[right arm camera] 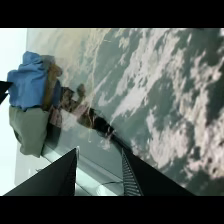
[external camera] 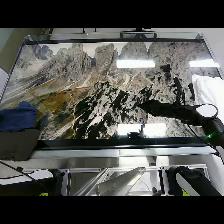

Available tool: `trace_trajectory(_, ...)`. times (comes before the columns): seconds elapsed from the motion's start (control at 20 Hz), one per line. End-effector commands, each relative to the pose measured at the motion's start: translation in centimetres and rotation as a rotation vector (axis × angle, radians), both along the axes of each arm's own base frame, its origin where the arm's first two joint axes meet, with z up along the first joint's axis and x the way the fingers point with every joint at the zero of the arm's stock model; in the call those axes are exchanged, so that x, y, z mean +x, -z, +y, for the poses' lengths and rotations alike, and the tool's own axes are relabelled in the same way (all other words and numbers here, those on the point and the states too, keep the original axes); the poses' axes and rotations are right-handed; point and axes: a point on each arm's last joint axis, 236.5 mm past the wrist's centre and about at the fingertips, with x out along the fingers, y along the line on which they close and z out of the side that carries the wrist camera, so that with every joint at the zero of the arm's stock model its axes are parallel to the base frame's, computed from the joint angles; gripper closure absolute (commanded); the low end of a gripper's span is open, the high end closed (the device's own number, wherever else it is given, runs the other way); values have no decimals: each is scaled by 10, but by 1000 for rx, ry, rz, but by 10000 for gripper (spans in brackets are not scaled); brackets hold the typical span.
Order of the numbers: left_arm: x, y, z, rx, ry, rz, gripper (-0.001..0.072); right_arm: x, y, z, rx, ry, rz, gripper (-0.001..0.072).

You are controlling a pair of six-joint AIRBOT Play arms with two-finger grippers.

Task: Fold the shirts.

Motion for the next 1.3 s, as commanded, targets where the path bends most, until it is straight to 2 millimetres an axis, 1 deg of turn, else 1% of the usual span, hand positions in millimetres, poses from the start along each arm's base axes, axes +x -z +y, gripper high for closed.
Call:
trace_trajectory(0.0,-8,45,-16,-95,121,220,-5,0,4,1,1,-2,12,385)
trace_trajectory(0.05,-9,52,-21,-131,139,258,-3,0,3,1,1,-2,13,385)
trace_trajectory(0.1,-9,56,-26,-169,151,284,18,0,4,1,1,-3,12,385)
trace_trajectory(0.15,-7,56,-31,-203,150,305,190,0,4,1,1,-3,13,385)
trace_trajectory(0.2,-6,52,-37,-235,154,326,542,0,4,1,1,-3,12,386)
trace_trajectory(0.25,-1,44,-41,-253,163,335,702,0,3,1,1,-3,13,386)
trace_trajectory(0.35,24,17,-48,-240,151,302,701,0,3,1,0,-4,10,386)
trace_trajectory(0.4,44,-4,-58,-227,174,262,701,0,3,1,-5,-10,1,387)
trace_trajectory(0.45,68,-27,-78,-235,215,198,702,0,4,1,-5,-11,1,387)
trace_trajectory(0.5,97,-55,-109,-258,280,113,701,0,3,1,-4,-11,1,387)
trace_trajectory(0.55,125,-85,-147,-292,354,25,701,-1,3,1,-6,-14,0,387)
trace_trajectory(0.6,149,-120,-199,-346,453,-68,700,0,3,1,-14,-22,-17,388)
trace_trajectory(0.65,166,-152,-251,-394,557,-140,700,0,3,0,-15,-22,-19,388)
trace_trajectory(0.7,176,-185,-309,-443,672,-211,698,1,3,-1,-18,-21,-25,389)
trace_trajectory(0.75,180,-211,-360,-481,774,-262,682,1,3,-3,-27,-29,-42,389)
trace_trajectory(0.8,177,-233,-414,-528,882,-299,682,1,3,-5,-32,-34,-52,389)
trace_trajectory(0.85,170,-245,-459,-569,957,-305,682,1,3,-8,-36,-39,-59,389)
trace_trajectory(0.9,160,-248,-499,-584,1028,-287,681,0,3,-11,-38,-49,-65,388)
trace_trajectory(0.95,150,-244,-529,-586,1088,-261,681,-1,3,-16,-38,-51,-66,388)
trace_trajectory(1.05,134,-226,-574,-582,1162,-189,681,-2,2,-26,-27,-45,-53,389)
trace_trajectory(1.1,128,-215,-590,-582,1184,-149,681,-4,2,-30,-21,-50,-47,388)
trace_trajectory(1.15,122,-206,-602,-591,1199,-117,589,-7,1,-33,-15,-54,-39,386)
trace_trajectory(1.2,117,-197,-610,-597,1216,-86,296,-8,1,-35,-9,-57,-33,384)
trace_trajectory(1.25,115,-189,-610,-582,1219,-55,37,-9,0,-37,-10,-62,-37,304)
